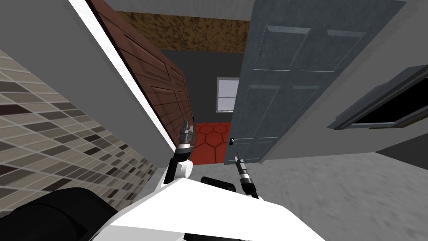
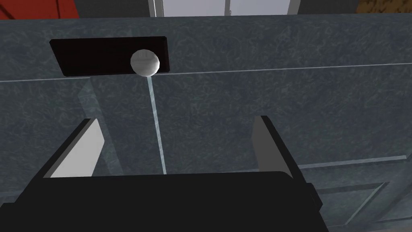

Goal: Push the door open

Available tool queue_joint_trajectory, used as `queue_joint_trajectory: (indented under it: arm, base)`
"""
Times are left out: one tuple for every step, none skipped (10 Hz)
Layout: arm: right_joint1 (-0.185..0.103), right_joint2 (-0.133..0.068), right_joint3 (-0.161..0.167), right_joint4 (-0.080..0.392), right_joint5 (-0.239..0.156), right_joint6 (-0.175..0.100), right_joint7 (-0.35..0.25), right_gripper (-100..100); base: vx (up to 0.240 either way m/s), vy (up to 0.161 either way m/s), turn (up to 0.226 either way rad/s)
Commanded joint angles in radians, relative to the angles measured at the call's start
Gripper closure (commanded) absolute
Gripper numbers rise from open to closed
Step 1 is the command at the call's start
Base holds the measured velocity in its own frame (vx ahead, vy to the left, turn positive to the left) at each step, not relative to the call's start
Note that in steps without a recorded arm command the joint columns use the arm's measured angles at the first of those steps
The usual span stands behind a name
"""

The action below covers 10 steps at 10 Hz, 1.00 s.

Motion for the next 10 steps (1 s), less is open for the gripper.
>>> queue_joint_trajectory:
  arm:
    - [-0.002,0.003,0.007,0.032,0.003,-0.01,0.004,-100]
    - [-0.004,0.003,0.009,0.046,0.004,-0.014,0.004,-100]
    - [-0.009,0.003,0.013,0.073,0.006,-0.021,0.004,-100]
    - [-0.012,0.003,0.016,0.094,0.007,-0.027,0.004,-100]
    - [-0.016,0.003,0.02,0.117,0.008,-0.034,0.005,-100]
    - [-0.014,0.005,0.018,0.105,0.008,-0.031,0.006,-100]
    - [-0.022,0.008,0.014,0.12,0.007,-0.036,0.008,-100]
    - [-0.025,0.009,0.012,0.124,0.006,-0.037,0.008,-100]
    - [-0.032,0.012,0.008,0.135,0.005,-0.039,0.009,-100]
    - [-0.04,0.015,0.004,0.146,0.004,-0.042,0.011,-100]
  base:
    - [0.122,-0.126,0.074]
    - [0.116,-0.083,0.043]
    - [0.117,-0.078,0.052]
    - [0.121,-0.076,0.071]
    - [0.136,-0.085,0.077]
    - [0.062,-0.041,0.02]
    - [0.149,0.007,0.018]
    - [0.207,0.021,0.027]
    - [0.188,0.013,0.03]
    - [0.161,0.03,0.036]
